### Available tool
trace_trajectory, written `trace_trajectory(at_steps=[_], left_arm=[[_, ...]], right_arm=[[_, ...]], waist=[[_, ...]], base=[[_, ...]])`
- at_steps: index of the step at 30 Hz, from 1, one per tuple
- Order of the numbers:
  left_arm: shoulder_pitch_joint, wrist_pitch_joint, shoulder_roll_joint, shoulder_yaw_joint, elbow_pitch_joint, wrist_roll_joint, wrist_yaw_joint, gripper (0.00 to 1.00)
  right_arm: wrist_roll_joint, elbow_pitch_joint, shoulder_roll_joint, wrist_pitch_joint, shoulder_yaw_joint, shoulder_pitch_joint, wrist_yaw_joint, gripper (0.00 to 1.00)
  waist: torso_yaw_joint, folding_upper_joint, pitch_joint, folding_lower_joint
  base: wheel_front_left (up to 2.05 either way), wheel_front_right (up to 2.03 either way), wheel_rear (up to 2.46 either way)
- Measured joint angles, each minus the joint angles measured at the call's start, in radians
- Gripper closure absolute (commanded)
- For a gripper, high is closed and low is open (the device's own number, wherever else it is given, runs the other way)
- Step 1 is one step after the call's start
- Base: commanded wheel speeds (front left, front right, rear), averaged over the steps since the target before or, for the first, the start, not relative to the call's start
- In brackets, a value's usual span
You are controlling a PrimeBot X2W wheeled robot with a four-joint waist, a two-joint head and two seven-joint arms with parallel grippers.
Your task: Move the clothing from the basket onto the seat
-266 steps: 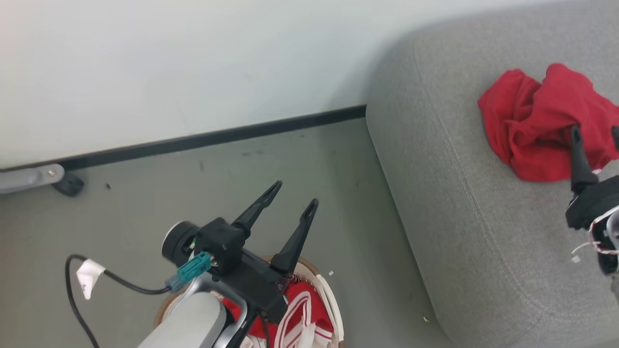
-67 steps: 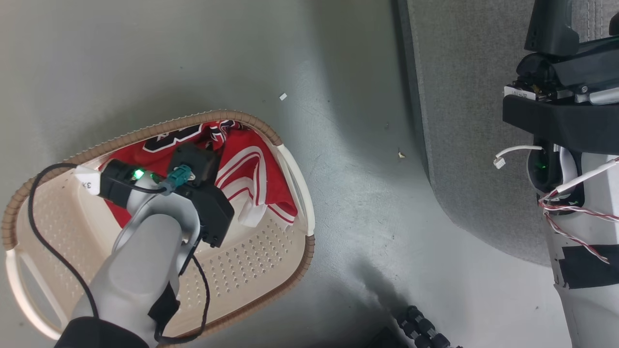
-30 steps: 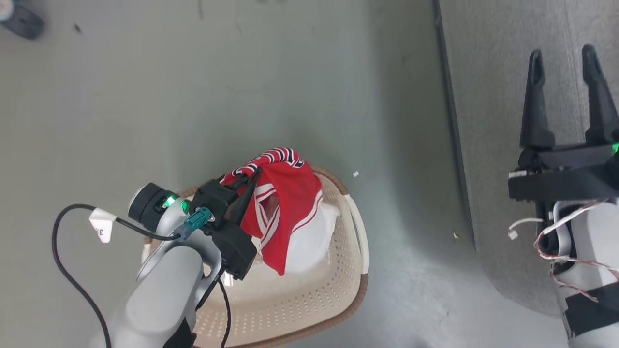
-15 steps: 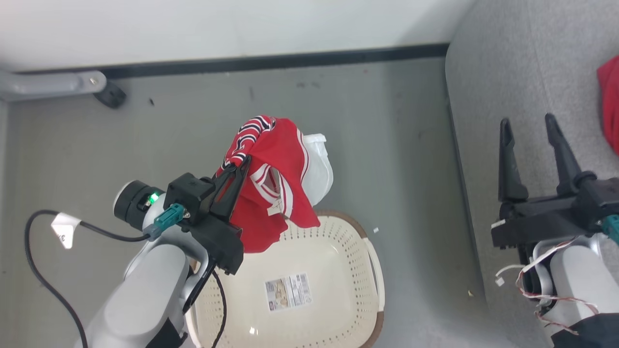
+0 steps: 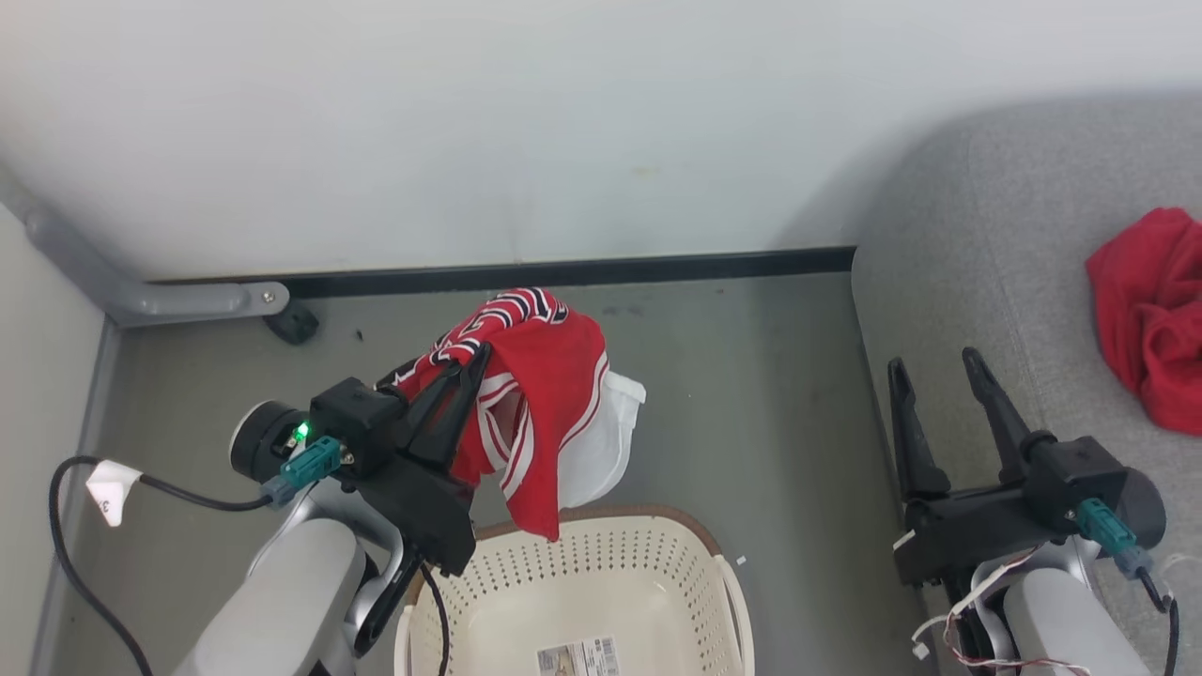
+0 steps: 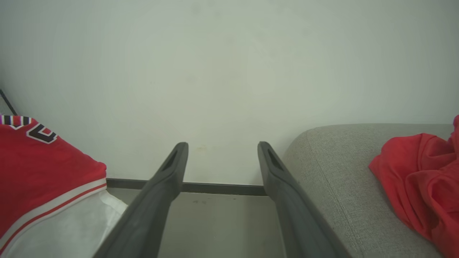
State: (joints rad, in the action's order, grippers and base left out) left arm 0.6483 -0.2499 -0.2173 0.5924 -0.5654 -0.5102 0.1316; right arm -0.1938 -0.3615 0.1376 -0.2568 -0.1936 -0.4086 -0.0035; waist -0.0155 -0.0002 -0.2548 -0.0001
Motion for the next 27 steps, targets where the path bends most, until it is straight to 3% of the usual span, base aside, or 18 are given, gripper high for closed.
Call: trace_trajectory(at_steps=[14,27], left_arm=[[-0.071,0.037,-0.01,0.045,0.088,-0.065,0.0,1.0],[-0.084,0.093,-0.009,0.065,0.153,-0.099,0.0,1.0]], right_arm=[[-0.001,-0.03,-0.017,0.0,-0.032,0.09,0.023,0.0],[-0.001,-0.033,-0.023,0.0,-0.074,0.11,0.061,0.0]], waist=[[0.011,0.0,0.187,0.0],[0.042,0.0002,0.231,0.0001]], base=[[0.0,0.0,0.0],[0.0,0.0,0.0]])
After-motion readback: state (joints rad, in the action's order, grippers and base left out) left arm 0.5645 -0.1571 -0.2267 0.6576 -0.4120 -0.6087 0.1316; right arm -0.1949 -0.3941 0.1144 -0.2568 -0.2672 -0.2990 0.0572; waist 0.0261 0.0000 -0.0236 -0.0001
